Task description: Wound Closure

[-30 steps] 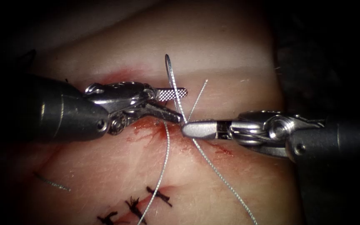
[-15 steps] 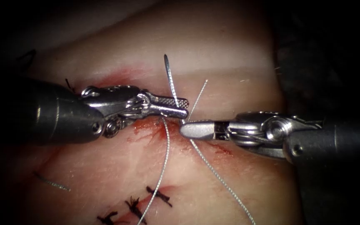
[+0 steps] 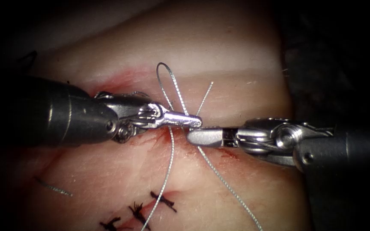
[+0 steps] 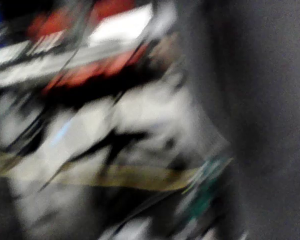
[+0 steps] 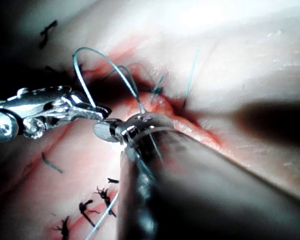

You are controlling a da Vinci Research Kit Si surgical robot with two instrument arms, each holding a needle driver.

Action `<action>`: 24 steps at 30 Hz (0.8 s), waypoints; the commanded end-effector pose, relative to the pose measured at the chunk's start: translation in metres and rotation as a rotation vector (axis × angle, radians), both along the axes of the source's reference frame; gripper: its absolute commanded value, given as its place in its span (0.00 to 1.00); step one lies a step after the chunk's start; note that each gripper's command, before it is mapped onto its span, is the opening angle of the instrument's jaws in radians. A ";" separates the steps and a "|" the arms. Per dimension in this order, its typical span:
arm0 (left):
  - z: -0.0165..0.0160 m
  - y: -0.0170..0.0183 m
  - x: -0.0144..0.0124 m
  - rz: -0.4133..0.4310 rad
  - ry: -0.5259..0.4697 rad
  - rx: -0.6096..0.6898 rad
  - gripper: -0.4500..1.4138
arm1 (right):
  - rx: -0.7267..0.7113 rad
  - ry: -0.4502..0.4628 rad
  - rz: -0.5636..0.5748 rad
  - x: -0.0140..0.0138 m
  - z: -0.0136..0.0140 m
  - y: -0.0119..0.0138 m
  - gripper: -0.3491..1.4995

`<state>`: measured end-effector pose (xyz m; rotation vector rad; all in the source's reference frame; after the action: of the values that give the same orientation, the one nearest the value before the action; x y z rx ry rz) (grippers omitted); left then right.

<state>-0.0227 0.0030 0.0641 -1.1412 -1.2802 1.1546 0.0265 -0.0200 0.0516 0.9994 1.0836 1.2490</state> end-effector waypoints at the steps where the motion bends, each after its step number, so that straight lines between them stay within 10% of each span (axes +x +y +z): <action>1: 0.0003 0.0001 -0.0001 0.000 -0.006 0.064 0.00 | 0.000 0.002 -0.001 0.0008 0.0002 -0.0002 0.24; 2: 0.0003 0.0001 -0.0001 0.000 -0.006 0.064 0.00 | 0.000 0.002 -0.001 0.0008 0.0002 -0.0002 0.24; 6: 0.0006 0.0003 0.0007 0.017 -0.031 0.106 0.00 | -0.093 0.007 -0.023 0.0004 -0.0001 -0.0006 0.82; 9: 0.0008 0.0004 0.0016 0.049 -0.061 0.159 0.00 | -0.126 0.022 -0.030 -0.0005 -0.0004 -0.0007 0.90; 19: -0.0018 0.0009 0.0064 0.323 -0.181 0.259 0.00 | -0.119 0.016 0.003 -0.0019 -0.0013 0.0014 0.83; 22: -0.0036 0.0013 0.0082 0.406 -0.224 0.255 0.00 | -0.128 -0.034 0.090 -0.0007 -0.0007 0.0023 0.63; 23: -0.0045 0.0015 0.0088 0.438 -0.241 0.245 0.00 | -0.125 -0.083 0.177 0.0006 0.0002 0.0031 0.31; 24: -0.0045 0.0015 0.0088 0.438 -0.241 0.245 0.00 | -0.125 -0.083 0.177 0.0006 0.0002 0.0031 0.31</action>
<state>-0.0132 0.0047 0.0587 -0.8645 -1.8810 1.1699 0.0260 -0.0168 0.0515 0.7481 1.1902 1.3470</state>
